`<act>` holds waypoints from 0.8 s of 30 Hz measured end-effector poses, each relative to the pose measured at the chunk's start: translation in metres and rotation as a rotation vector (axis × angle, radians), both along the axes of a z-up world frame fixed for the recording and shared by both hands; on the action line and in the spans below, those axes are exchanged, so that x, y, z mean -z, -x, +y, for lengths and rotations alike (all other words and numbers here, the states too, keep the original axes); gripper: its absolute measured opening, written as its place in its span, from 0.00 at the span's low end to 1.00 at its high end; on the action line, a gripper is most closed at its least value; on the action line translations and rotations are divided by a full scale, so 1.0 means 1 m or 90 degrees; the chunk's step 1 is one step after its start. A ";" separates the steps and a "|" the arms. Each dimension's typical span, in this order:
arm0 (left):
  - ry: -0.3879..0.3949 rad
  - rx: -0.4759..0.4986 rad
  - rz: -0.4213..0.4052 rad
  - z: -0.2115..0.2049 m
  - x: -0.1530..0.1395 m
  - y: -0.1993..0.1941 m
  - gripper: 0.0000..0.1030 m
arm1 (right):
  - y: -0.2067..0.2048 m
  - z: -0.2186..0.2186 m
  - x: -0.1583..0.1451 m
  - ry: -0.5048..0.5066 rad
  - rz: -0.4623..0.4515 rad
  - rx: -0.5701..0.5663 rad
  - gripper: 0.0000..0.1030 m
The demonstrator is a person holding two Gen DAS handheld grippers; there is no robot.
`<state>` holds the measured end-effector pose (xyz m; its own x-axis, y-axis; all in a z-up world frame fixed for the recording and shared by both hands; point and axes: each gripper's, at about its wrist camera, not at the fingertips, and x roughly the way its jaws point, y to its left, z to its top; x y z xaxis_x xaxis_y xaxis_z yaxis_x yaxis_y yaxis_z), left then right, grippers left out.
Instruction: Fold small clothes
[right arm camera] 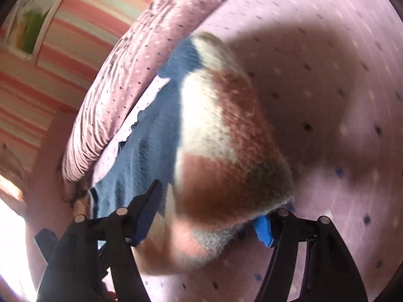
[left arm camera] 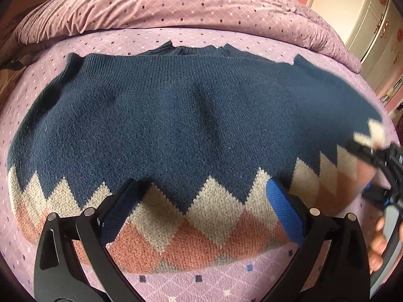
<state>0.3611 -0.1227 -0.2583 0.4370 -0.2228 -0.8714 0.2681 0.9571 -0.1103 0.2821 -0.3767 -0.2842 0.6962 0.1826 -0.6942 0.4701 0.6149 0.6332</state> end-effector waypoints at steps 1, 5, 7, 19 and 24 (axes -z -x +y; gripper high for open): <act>-0.006 0.002 0.000 -0.002 0.001 0.000 0.97 | -0.006 0.004 -0.001 0.030 0.000 -0.006 0.60; -0.029 0.008 -0.001 -0.006 0.006 0.001 0.97 | -0.014 0.017 -0.007 0.150 0.008 -0.043 0.38; -0.038 0.008 -0.001 -0.008 0.008 0.001 0.97 | -0.011 0.029 -0.015 0.222 0.001 -0.066 0.30; 0.053 -0.034 -0.002 0.043 -0.020 -0.007 0.85 | -0.022 0.100 -0.063 0.507 -0.017 -0.144 0.14; 0.007 -0.060 -0.041 0.124 -0.049 -0.023 0.85 | -0.021 0.147 -0.083 0.588 -0.033 -0.155 0.13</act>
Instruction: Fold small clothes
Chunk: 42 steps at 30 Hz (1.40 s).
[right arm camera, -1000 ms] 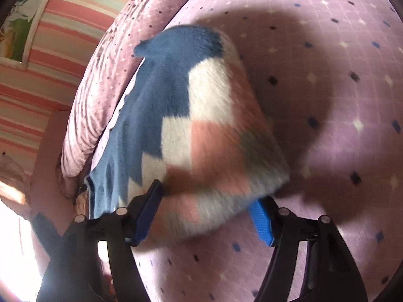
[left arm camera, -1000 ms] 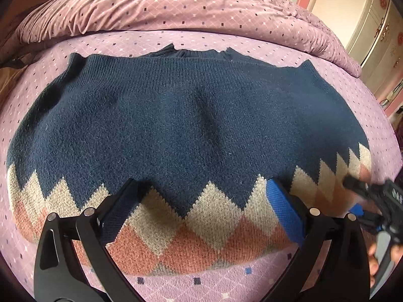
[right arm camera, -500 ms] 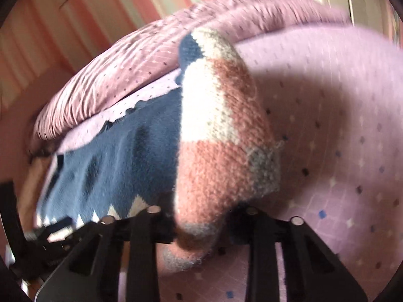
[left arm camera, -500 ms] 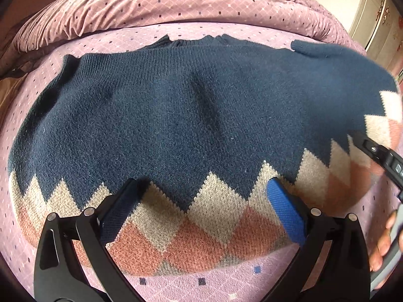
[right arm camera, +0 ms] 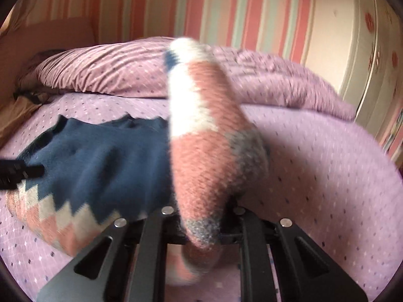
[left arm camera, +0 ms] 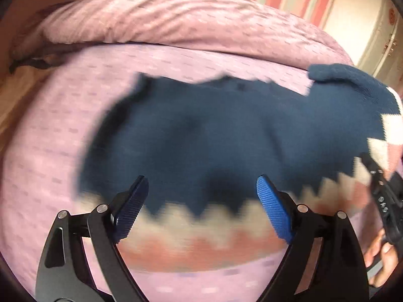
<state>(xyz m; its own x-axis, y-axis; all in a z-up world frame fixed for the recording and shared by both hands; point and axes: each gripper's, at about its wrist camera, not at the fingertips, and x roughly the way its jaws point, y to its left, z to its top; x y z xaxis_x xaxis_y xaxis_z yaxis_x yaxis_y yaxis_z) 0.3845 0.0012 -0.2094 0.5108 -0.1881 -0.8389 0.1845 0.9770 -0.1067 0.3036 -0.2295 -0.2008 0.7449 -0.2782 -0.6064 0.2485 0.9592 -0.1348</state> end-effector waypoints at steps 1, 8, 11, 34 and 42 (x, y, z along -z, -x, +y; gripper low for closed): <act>0.000 -0.016 0.001 0.025 -0.002 -0.006 0.85 | -0.002 0.009 -0.004 0.007 -0.004 -0.004 0.13; 0.022 -0.175 -0.016 0.172 -0.017 -0.014 0.85 | -0.025 0.123 -0.012 0.063 0.000 -0.123 0.14; 0.030 -0.215 -0.022 0.209 -0.022 -0.004 0.86 | -0.027 0.175 0.007 0.090 0.036 -0.203 0.14; 0.048 -0.068 -0.031 0.127 -0.035 -0.007 0.96 | 0.007 0.187 0.000 0.000 0.090 -0.368 0.91; 0.116 0.006 0.031 0.082 -0.026 -0.016 0.97 | 0.021 0.124 -0.011 -0.054 0.071 -0.281 0.91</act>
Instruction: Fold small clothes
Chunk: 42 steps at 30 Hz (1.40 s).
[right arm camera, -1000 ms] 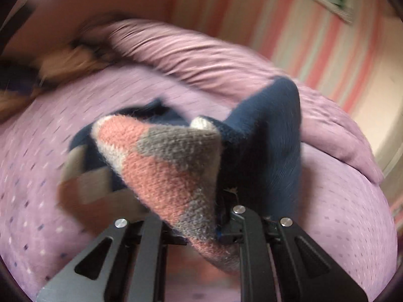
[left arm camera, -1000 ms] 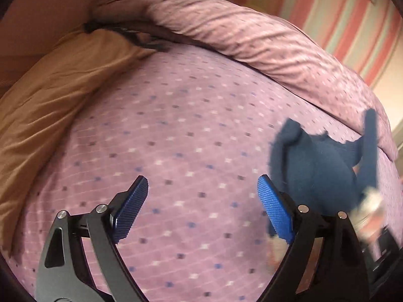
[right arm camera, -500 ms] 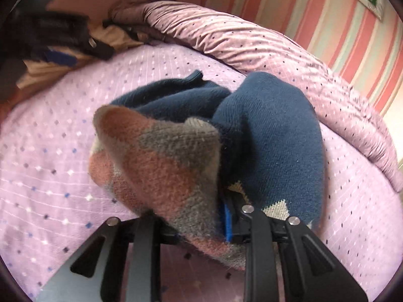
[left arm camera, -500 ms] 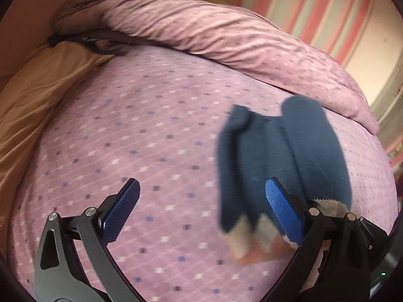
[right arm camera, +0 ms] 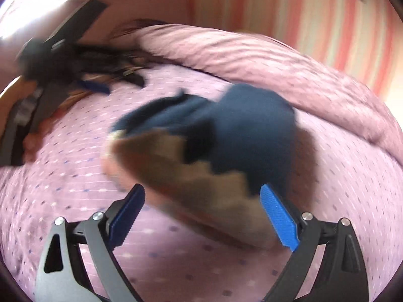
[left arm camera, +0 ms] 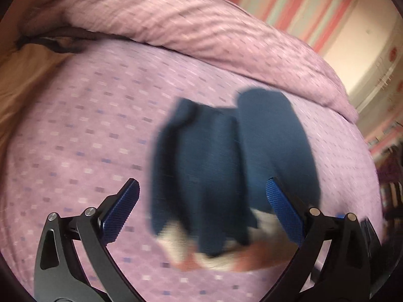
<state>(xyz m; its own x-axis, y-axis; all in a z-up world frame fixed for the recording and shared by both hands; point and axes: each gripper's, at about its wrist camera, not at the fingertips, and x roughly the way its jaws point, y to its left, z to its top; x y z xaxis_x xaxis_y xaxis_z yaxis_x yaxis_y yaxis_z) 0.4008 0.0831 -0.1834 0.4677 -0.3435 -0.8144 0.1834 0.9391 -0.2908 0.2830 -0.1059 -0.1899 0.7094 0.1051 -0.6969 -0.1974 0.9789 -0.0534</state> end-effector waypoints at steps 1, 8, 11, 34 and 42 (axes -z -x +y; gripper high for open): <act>0.006 0.018 0.013 -0.014 0.007 -0.001 0.97 | -0.004 -0.016 0.002 -0.009 0.008 0.035 0.91; -0.046 0.087 0.046 -0.076 0.044 0.006 0.96 | -0.002 -0.074 -0.001 -0.036 -0.010 0.143 0.91; -0.073 0.093 0.021 -0.081 0.043 0.016 0.66 | -0.001 -0.086 -0.001 -0.032 -0.015 0.159 0.91; -0.019 0.111 0.081 -0.101 0.060 0.016 0.18 | 0.017 -0.146 0.013 -0.122 -0.029 0.235 0.91; -0.119 0.043 -0.090 -0.085 0.007 0.051 0.16 | 0.020 -0.143 0.014 -0.106 -0.029 0.237 0.91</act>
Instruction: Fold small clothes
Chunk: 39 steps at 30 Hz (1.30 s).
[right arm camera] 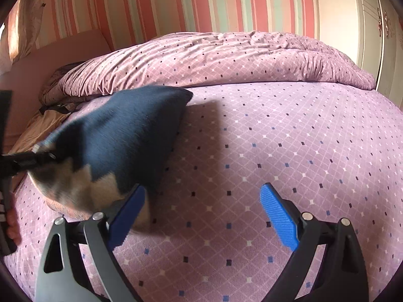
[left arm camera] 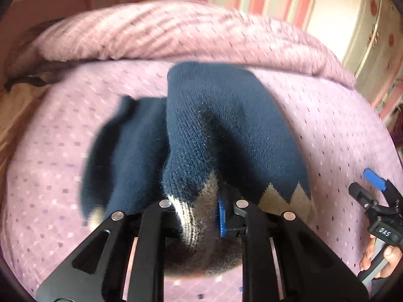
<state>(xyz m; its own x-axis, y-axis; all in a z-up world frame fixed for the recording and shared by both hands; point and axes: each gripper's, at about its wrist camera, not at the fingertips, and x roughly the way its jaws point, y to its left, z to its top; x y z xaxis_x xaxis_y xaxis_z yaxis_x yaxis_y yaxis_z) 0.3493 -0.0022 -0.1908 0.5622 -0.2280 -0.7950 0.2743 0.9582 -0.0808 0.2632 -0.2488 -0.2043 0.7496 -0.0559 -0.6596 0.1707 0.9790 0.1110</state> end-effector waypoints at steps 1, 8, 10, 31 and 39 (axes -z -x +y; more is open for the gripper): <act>-0.012 -0.008 -0.003 0.010 -0.002 0.003 0.16 | -0.002 0.005 -0.002 0.001 -0.001 -0.004 0.91; -0.043 -0.073 0.073 0.089 0.032 0.008 0.17 | -0.019 0.058 -0.004 0.008 0.003 -0.072 0.91; -0.011 -0.084 0.104 0.102 0.052 0.000 0.18 | -0.026 0.072 -0.002 0.003 0.019 -0.097 0.91; -0.040 -0.039 0.098 0.101 0.036 -0.012 0.97 | -0.039 0.108 -0.014 0.011 0.087 -0.161 0.91; 0.006 -0.078 0.089 0.138 0.016 -0.028 0.97 | -0.074 0.106 -0.020 -0.004 0.074 -0.159 0.97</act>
<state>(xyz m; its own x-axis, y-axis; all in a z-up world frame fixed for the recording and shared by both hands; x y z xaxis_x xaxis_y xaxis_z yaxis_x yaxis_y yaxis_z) 0.3777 0.1358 -0.2069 0.4698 -0.1726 -0.8657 0.1415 0.9827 -0.1192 0.3371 -0.1430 -0.1838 0.6587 0.1256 -0.7419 -0.0641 0.9917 0.1111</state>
